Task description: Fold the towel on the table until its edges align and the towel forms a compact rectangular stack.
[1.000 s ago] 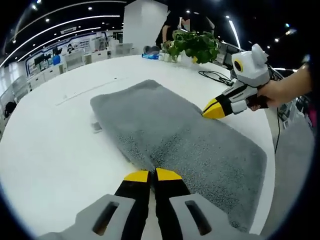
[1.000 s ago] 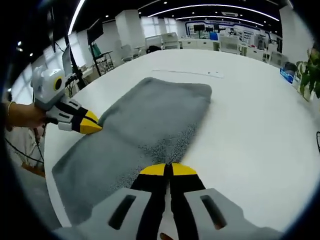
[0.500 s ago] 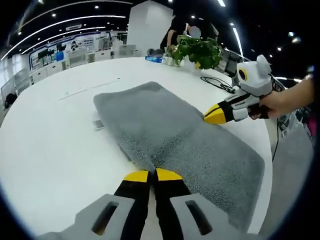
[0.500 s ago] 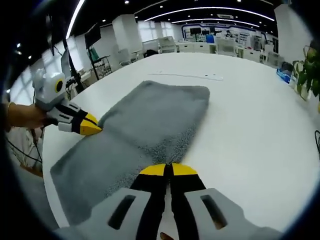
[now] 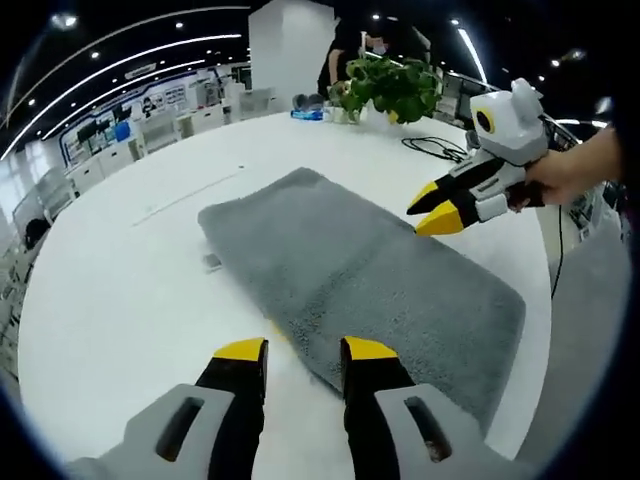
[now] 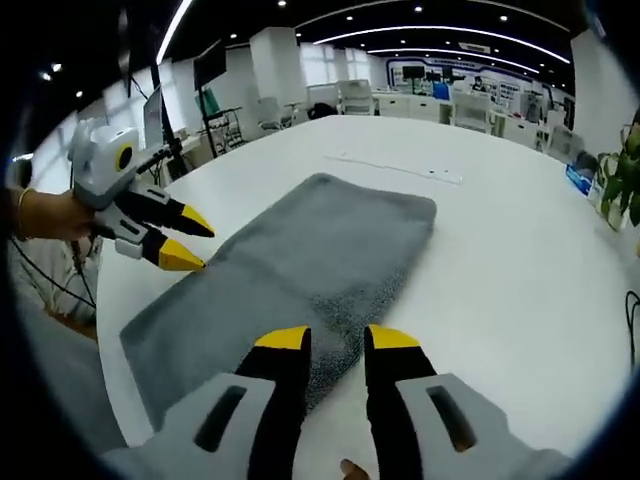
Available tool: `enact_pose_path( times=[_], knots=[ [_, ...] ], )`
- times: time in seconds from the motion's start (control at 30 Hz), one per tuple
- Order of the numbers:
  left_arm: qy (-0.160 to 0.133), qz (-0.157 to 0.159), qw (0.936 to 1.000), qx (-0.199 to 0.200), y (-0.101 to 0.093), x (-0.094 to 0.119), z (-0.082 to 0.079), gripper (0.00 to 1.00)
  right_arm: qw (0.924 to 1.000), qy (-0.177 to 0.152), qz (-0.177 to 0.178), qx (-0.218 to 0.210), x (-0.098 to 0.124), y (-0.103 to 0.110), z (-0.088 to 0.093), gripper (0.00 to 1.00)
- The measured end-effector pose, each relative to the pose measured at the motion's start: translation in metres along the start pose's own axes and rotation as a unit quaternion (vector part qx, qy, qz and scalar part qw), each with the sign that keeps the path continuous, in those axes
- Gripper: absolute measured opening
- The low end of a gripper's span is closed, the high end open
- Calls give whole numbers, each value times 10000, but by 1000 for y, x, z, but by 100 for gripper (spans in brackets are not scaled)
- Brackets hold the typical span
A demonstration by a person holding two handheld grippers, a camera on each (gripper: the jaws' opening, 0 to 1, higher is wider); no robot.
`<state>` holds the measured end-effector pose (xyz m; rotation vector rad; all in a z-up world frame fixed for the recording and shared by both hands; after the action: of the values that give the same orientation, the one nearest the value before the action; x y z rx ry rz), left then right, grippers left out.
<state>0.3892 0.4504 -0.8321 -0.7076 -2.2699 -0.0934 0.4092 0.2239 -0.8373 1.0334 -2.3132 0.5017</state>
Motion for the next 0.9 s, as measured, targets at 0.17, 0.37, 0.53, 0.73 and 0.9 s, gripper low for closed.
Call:
enact_pose_path(
  times=[0.17, 0.37, 0.53, 0.73, 0.9],
  knots=[
    [19, 145, 9991, -387, -20, 10, 7, 39, 9994, -63, -251, 210, 13, 5, -3, 29],
    [47, 304, 9941, -1042, -44, 25, 16, 44, 9972, -131, -515, 529, 32, 19, 1, 30],
    [109, 509, 9919, -1157, -59, 35, 29, 46, 9961, -164, -634, 599, 49, 37, 6, 30],
    [118, 732, 9908, -1128, -70, 46, 45, 46, 9933, -209, -893, 702, 66, 63, 6, 31],
    [267, 835, 9884, -1243, -80, 52, 64, 45, 9896, -193, -1085, 921, 75, 84, 6, 31]
  ],
)
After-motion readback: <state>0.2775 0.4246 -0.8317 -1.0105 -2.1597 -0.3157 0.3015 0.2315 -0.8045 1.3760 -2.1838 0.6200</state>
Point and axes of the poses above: the point that each gripper's makers call its tool centre point, and the gripper's own axes: x roughly backward along the fingers, y roughly to its left, z roughly out of its underside, the point moved 7 cm from there along x, roughly backward along the fingers, and after that the axes turned 15 degrees about x, right-handed, at the moved point
